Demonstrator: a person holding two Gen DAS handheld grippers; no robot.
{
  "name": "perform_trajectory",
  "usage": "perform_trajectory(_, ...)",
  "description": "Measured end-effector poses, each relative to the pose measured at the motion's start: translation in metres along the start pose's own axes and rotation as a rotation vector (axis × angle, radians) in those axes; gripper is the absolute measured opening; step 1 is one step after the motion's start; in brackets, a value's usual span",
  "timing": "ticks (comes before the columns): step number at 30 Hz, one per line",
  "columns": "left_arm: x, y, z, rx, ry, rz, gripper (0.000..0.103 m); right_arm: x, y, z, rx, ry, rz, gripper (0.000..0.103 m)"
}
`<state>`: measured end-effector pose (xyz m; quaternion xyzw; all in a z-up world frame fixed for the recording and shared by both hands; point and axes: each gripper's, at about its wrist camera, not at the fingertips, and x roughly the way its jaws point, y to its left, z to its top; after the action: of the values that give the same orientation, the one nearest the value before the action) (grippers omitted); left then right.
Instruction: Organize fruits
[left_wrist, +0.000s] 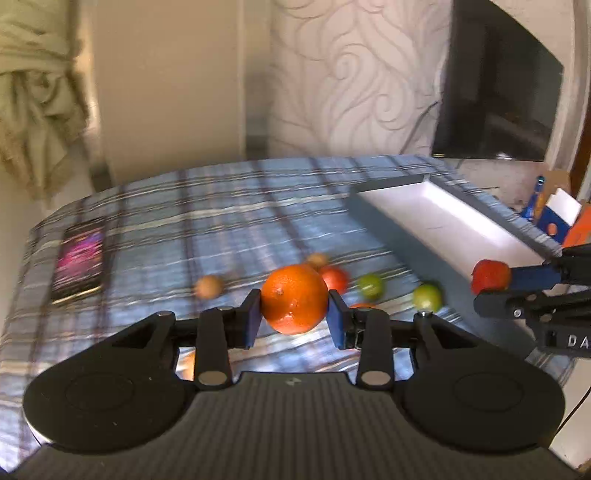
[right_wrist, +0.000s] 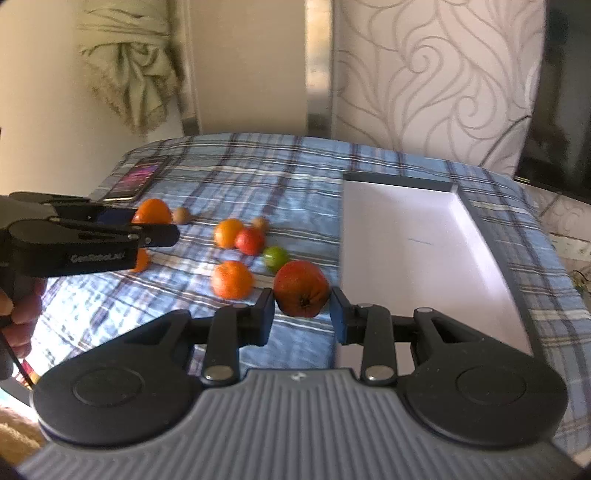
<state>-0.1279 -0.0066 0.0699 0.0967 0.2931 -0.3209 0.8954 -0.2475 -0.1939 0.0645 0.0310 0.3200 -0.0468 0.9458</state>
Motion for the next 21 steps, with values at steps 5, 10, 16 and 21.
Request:
perform_trajectory(5,0.015,-0.033,0.012,0.029,-0.010,-0.060,0.042,-0.011,-0.023,-0.005,0.018,-0.007,-0.037,0.035)
perform_trajectory(10,0.031,-0.069,0.026,0.048,-0.027,-0.110,0.042,-0.019,-0.045,-0.009,0.015,-0.005,-0.064,0.035)
perform_trajectory(16,0.053,-0.107,0.036,0.053,-0.034,-0.132,0.042,-0.022,-0.067,-0.012,-0.012,0.005,-0.074,0.035)
perform_trajectory(21,0.072,-0.128,0.040,0.034,-0.022,-0.123,0.042,-0.020,-0.082,-0.016,-0.038,0.019,-0.063,0.035)
